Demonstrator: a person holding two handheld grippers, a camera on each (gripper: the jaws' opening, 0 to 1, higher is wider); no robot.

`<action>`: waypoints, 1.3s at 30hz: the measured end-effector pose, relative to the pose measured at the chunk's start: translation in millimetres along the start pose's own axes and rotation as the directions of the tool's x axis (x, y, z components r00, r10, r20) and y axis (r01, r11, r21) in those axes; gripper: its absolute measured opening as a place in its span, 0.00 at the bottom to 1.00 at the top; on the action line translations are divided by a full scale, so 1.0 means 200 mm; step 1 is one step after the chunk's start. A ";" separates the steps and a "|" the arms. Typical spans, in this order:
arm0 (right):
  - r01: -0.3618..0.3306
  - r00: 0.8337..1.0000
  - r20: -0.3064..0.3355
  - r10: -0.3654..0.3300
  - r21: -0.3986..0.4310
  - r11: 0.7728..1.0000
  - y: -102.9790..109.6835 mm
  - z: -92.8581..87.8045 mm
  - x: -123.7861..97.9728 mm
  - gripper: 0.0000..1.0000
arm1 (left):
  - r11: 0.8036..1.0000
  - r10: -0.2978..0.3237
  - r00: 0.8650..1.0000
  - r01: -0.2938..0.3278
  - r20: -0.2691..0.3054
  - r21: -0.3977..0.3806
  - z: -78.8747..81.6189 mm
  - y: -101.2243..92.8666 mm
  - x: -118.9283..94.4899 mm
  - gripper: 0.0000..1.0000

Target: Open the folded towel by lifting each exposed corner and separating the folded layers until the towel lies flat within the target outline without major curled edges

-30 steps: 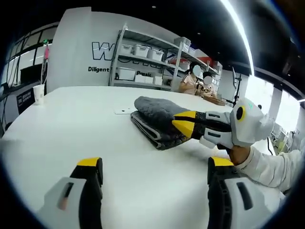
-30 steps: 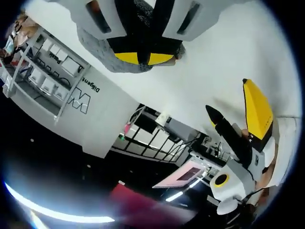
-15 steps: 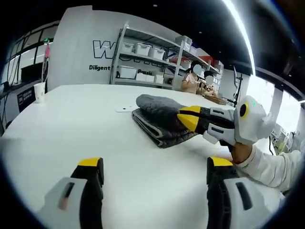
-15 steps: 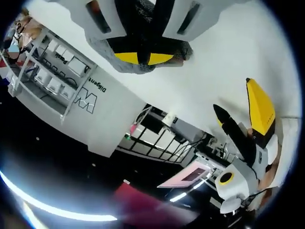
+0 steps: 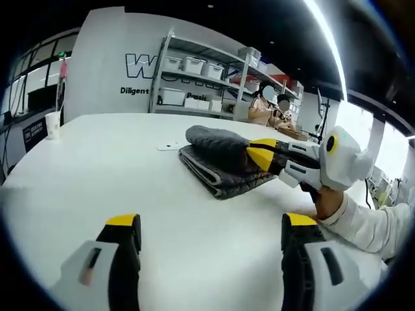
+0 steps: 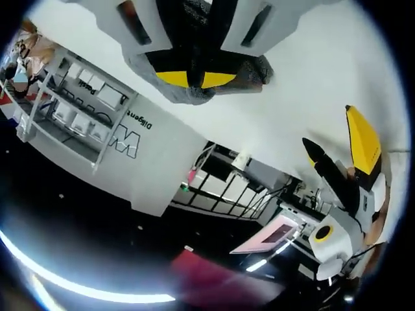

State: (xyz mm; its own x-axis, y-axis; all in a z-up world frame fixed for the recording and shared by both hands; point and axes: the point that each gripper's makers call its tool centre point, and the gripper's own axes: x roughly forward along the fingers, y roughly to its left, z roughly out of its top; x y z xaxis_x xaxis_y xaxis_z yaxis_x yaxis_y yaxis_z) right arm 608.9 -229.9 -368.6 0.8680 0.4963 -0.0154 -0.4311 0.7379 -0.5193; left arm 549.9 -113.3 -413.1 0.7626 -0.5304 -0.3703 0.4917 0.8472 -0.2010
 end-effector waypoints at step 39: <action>0.149 0.989 -0.008 -0.149 0.070 0.986 -0.20 -0.04 -0.07 0.00 | 1.000 0.001 1.000 -0.001 -0.010 0.006 0.00 0.00 0.01 0.88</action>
State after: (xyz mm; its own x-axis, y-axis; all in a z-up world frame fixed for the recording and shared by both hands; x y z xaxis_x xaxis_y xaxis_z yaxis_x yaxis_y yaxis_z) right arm 616.8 -270.0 -354.4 0.9246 0.3770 0.0549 -0.3130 0.8340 -0.4544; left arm 550.5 -113.6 -414.3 0.7589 -0.5289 -0.3800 0.4932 0.8478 -0.1950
